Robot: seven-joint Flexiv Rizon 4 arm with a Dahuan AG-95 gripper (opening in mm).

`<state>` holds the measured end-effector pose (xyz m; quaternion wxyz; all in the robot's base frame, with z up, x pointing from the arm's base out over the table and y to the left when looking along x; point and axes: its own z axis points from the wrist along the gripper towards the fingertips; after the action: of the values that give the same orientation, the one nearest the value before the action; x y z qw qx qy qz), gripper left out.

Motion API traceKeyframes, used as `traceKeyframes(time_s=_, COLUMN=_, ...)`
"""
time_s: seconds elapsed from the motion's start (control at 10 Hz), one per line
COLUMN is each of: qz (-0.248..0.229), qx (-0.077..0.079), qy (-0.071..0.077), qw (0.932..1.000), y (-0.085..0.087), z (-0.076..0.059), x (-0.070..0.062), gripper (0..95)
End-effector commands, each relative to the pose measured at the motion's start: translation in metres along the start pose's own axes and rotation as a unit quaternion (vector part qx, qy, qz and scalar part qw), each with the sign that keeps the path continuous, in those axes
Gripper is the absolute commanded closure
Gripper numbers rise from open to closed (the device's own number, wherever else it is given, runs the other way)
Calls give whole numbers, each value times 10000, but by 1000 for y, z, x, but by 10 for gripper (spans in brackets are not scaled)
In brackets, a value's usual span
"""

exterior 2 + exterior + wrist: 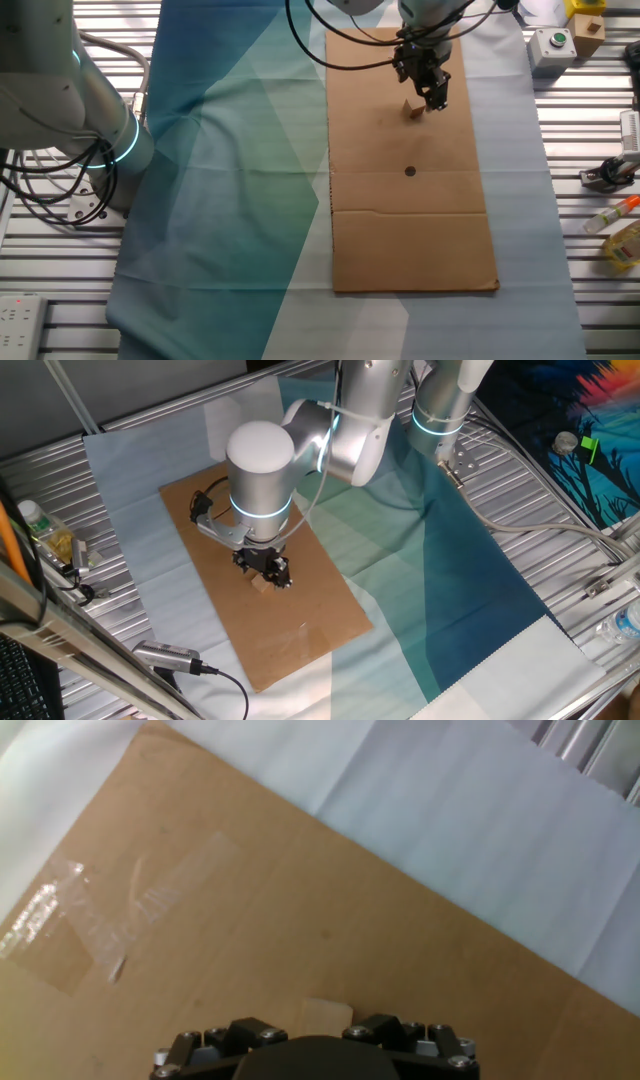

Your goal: Grab the block and place it at the designated location

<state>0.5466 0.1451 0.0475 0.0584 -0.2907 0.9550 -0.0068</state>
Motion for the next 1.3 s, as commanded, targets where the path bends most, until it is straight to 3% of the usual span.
traceKeyframes(time_s=0.1, qz=29, qx=-9, qy=-2, qw=10000, y=-1, z=1, x=-1, gripper=190)
traceKeyframes(time_s=0.7, qz=94, qx=-9, qy=-7, qw=10000, y=-7, z=8, x=-6, gripper=190)
traceKeyframes(time_s=0.8, qz=76, qx=-12, qy=-16, qw=10000, y=-8, z=8, x=-6, gripper=380)
traceKeyframes(time_s=1.3, qz=89, qx=-2, qy=-6, qw=10000, y=-7, z=11, x=-5, gripper=380)
